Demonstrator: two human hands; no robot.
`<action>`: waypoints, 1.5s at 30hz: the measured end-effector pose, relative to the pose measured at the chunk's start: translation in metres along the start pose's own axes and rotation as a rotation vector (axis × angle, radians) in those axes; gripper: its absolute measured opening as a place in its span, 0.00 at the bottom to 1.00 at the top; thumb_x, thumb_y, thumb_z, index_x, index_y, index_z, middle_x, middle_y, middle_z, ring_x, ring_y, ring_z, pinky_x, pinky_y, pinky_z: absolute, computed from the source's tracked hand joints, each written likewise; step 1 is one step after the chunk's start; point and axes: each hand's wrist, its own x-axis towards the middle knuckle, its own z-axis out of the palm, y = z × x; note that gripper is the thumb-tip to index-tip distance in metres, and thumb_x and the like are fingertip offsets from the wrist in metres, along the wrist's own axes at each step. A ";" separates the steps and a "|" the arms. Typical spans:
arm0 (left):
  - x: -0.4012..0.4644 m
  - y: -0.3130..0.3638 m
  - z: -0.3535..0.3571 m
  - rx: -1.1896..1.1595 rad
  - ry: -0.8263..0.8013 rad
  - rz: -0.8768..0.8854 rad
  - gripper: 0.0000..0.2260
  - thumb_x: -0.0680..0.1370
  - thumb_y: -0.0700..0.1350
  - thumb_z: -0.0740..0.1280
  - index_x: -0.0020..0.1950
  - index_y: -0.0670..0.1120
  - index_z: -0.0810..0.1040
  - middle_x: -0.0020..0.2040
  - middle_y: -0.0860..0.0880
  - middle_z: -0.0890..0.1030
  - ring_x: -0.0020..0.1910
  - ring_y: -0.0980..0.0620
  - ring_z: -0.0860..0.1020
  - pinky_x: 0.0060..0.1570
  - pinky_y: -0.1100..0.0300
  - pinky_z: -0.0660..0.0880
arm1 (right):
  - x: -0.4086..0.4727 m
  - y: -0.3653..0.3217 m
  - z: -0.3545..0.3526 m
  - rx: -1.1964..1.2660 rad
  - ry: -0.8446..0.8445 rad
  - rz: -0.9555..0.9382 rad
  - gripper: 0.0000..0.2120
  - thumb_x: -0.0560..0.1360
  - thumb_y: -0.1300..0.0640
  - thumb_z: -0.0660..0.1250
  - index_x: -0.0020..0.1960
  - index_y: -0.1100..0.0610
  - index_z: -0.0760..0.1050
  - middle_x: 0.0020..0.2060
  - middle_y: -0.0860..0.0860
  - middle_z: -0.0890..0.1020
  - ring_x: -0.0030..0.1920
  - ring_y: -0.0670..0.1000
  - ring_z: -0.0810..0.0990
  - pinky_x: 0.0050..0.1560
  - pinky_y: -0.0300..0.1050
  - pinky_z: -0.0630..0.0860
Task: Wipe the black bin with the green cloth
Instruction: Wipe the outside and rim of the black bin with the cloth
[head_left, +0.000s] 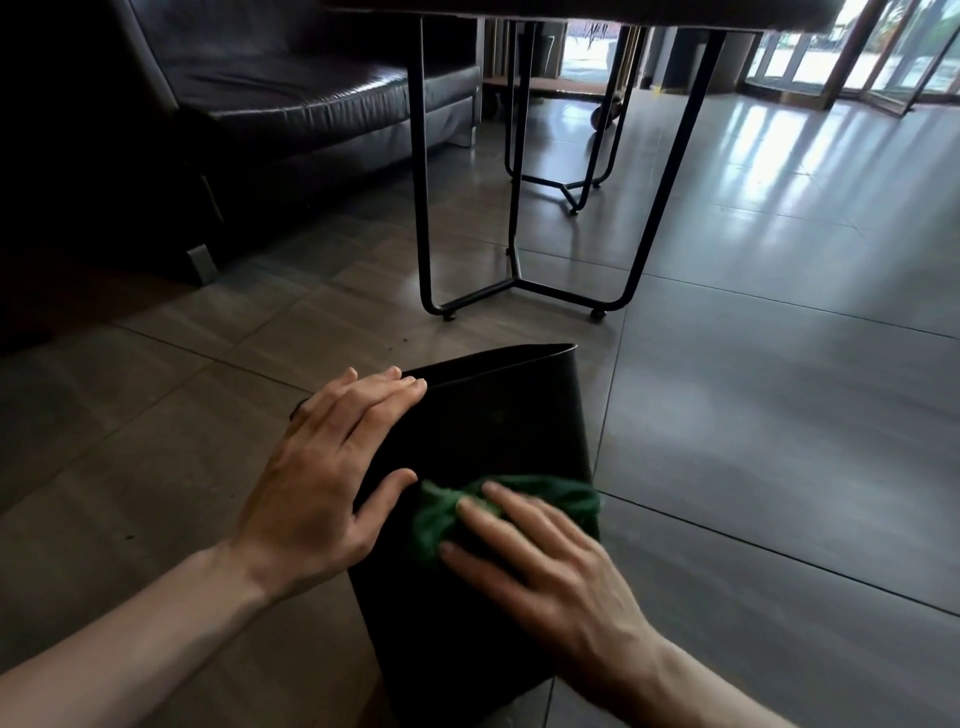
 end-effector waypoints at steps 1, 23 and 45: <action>0.000 0.000 0.000 -0.002 0.000 0.000 0.30 0.78 0.50 0.67 0.78 0.44 0.69 0.74 0.49 0.74 0.78 0.50 0.69 0.79 0.46 0.63 | -0.003 0.002 -0.001 0.007 -0.025 -0.034 0.17 0.85 0.57 0.62 0.72 0.51 0.78 0.73 0.55 0.77 0.74 0.60 0.75 0.70 0.56 0.75; -0.001 -0.001 -0.004 -0.008 -0.013 0.025 0.30 0.78 0.51 0.68 0.78 0.44 0.69 0.74 0.49 0.74 0.78 0.51 0.69 0.80 0.49 0.62 | -0.009 0.049 -0.047 0.201 0.222 0.525 0.20 0.73 0.63 0.66 0.64 0.59 0.82 0.59 0.57 0.82 0.58 0.58 0.82 0.62 0.43 0.76; -0.003 -0.033 -0.008 -0.040 -0.059 0.126 0.29 0.79 0.50 0.65 0.78 0.42 0.68 0.76 0.48 0.71 0.79 0.49 0.68 0.79 0.45 0.63 | 0.068 0.163 -0.097 0.327 -0.514 0.334 0.14 0.78 0.57 0.73 0.62 0.47 0.81 0.68 0.47 0.74 0.66 0.51 0.75 0.69 0.55 0.73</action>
